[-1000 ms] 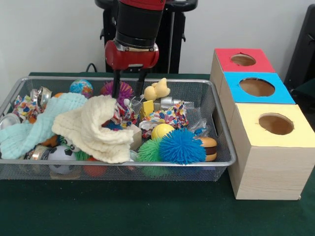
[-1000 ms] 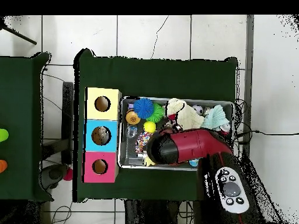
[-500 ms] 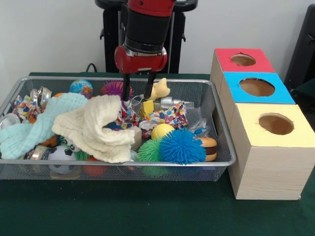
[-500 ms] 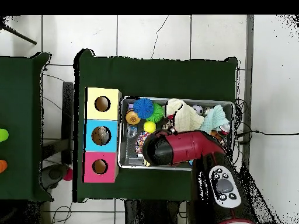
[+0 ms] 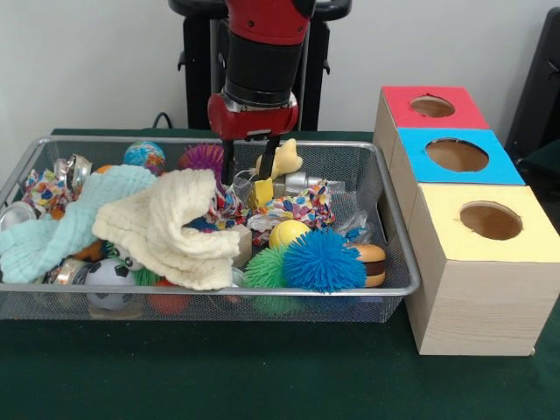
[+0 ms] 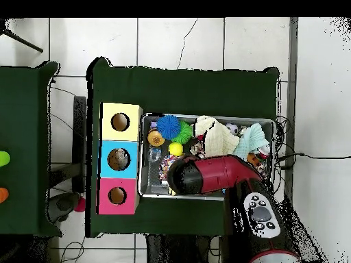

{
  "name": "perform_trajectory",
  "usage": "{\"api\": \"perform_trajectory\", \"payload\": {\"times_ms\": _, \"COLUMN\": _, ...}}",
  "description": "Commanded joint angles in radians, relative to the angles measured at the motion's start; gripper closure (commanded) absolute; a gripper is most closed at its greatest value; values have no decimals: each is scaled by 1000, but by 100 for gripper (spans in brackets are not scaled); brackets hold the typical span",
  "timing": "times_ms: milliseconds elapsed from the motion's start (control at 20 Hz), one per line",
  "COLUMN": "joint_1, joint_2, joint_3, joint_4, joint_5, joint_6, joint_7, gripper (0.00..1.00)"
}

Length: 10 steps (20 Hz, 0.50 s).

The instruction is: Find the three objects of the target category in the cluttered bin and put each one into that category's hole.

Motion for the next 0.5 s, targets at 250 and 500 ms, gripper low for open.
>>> {"api": "perform_trajectory", "payload": {"times_ms": 250, "joint_1": -15, "joint_2": 115, "joint_3": -7, "joint_4": -32, "joint_5": -84, "joint_6": -44, "joint_7": 46, "gripper": 0}}
{"api": "perform_trajectory", "payload": {"times_ms": 500, "joint_1": -28, "joint_2": 126, "joint_3": -5, "joint_4": -47, "joint_5": -107, "joint_6": -43, "joint_7": 25, "gripper": 0}}
